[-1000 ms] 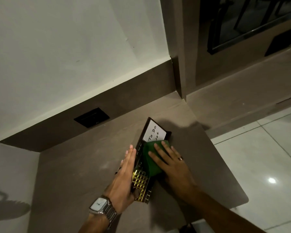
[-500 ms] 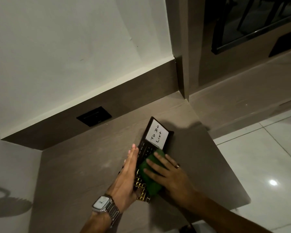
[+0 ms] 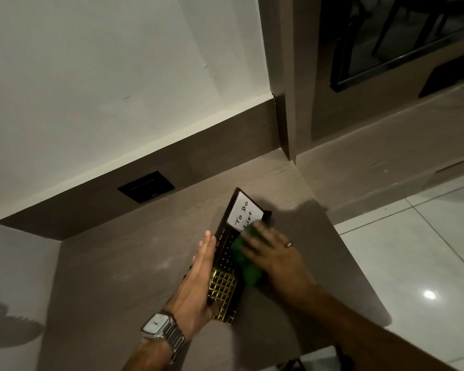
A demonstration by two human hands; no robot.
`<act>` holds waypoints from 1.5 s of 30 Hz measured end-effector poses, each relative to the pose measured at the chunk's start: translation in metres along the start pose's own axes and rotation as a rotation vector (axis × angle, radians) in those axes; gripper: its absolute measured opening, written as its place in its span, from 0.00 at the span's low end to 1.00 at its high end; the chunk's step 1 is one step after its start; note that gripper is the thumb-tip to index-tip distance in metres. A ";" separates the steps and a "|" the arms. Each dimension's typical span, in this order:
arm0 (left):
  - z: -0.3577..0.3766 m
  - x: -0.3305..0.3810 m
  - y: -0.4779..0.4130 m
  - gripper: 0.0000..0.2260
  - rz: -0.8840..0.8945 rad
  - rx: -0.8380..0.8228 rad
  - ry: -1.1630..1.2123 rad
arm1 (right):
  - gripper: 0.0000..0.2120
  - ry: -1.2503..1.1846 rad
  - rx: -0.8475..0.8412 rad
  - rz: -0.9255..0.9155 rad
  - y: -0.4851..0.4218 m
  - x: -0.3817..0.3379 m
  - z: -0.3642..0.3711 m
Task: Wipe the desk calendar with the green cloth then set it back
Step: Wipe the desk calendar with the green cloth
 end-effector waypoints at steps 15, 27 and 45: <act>-0.002 0.001 0.001 0.63 0.000 0.006 0.027 | 0.30 0.016 0.011 0.281 -0.019 0.074 -0.020; 0.001 -0.005 0.001 0.60 0.036 0.032 -0.052 | 0.31 0.099 0.023 0.459 -0.021 0.083 -0.019; 0.000 -0.003 -0.002 0.58 0.019 0.040 -0.072 | 0.34 -0.042 -0.060 0.363 0.011 0.003 0.017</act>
Point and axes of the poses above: each hand's wrist, its own y-axis away from the middle knuckle, its own z-axis out of the palm, x = y × z, the point moved 10 cm from there along -y, towards the middle knuckle, and after that the axes turned 11 degrees about -x, right-handed, at the moved point
